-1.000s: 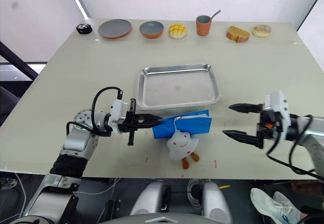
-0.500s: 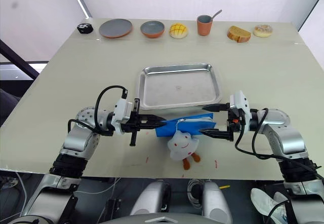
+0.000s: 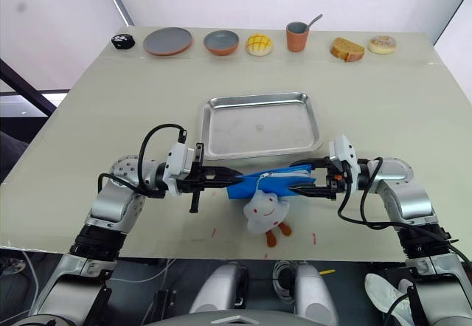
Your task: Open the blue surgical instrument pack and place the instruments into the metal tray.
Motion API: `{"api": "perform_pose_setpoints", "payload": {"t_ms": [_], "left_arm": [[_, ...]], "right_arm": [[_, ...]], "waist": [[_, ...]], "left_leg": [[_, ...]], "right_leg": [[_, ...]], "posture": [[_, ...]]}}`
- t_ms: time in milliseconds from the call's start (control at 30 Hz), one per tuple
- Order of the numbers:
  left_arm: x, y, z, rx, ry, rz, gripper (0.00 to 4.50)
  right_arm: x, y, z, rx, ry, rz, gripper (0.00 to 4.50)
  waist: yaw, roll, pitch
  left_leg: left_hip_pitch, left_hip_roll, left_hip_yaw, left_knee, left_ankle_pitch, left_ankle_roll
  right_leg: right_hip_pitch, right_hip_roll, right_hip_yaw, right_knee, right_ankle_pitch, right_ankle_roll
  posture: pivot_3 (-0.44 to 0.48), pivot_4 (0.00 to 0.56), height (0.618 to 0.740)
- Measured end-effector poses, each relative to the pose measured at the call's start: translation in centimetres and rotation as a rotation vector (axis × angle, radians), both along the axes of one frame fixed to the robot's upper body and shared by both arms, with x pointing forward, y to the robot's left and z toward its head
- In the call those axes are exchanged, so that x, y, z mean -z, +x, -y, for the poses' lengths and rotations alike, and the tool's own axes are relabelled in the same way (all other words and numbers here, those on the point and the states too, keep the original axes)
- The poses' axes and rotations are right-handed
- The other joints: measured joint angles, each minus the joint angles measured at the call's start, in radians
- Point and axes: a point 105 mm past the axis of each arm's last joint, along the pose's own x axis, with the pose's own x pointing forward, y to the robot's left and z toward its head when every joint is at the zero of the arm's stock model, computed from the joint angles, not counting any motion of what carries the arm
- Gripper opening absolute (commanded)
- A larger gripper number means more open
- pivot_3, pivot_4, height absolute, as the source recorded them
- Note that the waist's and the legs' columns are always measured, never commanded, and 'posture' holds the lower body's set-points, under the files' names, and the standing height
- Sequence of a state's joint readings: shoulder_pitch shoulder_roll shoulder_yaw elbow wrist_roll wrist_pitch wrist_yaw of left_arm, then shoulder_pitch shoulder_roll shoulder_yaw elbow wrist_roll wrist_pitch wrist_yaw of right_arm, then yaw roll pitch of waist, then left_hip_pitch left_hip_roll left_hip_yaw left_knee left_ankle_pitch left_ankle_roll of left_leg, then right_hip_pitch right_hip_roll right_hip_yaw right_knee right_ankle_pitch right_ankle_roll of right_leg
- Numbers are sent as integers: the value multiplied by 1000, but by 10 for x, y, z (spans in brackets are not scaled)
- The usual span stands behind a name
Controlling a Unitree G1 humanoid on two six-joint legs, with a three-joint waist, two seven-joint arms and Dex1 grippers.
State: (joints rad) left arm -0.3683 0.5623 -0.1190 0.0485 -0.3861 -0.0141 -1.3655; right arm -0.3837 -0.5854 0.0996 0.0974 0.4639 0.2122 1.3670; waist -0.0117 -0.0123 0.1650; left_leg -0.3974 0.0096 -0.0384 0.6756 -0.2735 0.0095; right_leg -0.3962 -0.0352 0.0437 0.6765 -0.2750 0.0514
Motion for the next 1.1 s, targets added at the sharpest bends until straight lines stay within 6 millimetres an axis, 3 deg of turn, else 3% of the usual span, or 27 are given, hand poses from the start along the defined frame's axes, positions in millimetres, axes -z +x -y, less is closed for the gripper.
{"api": "perform_pose_setpoints", "payload": {"t_ms": [167, 300, 333, 467, 500, 667, 767, 933, 1000, 1100], "left_arm": [[0, 0, 0, -2, 0, 0, 0], [0, 0, 0, -1, 0, 1, 0], [0, 0, 0, -1, 0, 1, 0], [0, 0, 0, -3, 1, 0, 0], [0, 0, 0, -3, 1, 0, 0], [1, 1, -1, -11, -8, -14, 0], [1, 3, -2, -30, -46, -110, 1019], [-5, 3, -10, -57, -88, -201, 3557], [-10, 5, -15, -81, -113, -208, 4342], [-24, 4, -29, -108, -183, -251, 4436]], "right_arm": [[0, 0, 0, 1, 0, 1, 3214], [0, 1, 0, 6, 2, 1, 2200], [0, 1, 0, 9, 5, 1, 1343], [0, 2, 1, 15, 7, -3, 254], [0, 2, 1, 15, 7, -4, 90], [1, 2, 0, 15, 16, 3, 90], [1, 3, 0, 17, 21, 8, 0], [1, 4, 0, 22, 26, 16, 0], [1, 5, 0, 23, 26, 19, 0], [1, 6, -1, 27, 26, 27, 0]], "waist": [[0, 0, 0], [0, 0, 0], [0, 0, 0], [0, 0, 0], [0, 0, 0], [-1, 0, 0], [-3, 0, 0], [-3, 0, 0], [-3, 0, 0], [-4, 0, 0]], "left_leg": [[0, 0, 0, 0, 0, 0], [0, 0, 0, 0, 0, 0], [0, 0, 0, 0, 0, 0], [0, 0, 0, 0, 0, 0], [0, 0, 0, 0, 0, 0], [0, 0, 0, 0, 0, 0], [0, 0, 0, 0, 0, 0], [0, 1, 0, 0, 0, 0], [0, 1, 0, 0, 0, 0], [0, 1, 0, 0, 0, 0]], "right_leg": [[0, 0, 0, 0, 0, 0], [0, 0, 0, 0, 0, 0], [0, 0, 0, 0, 0, 0], [0, 0, 0, 0, 0, 0], [0, 0, 0, 0, 0, 0], [0, 0, 0, 0, 0, 0], [0, 0, 0, 1, 0, 0], [0, 0, 0, 1, 0, 0], [0, 0, 0, 1, 0, 0], [0, 0, 0, 1, 0, 0]], "posture": [[0, 150, 740], [0, 150, 740], [0, 150, 740], [0, 150, 740], [0, 150, 740], [0, 150, 740], [0, 150, 740], [0, 150, 740], [0, 150, 740], [0, 150, 740]]}}
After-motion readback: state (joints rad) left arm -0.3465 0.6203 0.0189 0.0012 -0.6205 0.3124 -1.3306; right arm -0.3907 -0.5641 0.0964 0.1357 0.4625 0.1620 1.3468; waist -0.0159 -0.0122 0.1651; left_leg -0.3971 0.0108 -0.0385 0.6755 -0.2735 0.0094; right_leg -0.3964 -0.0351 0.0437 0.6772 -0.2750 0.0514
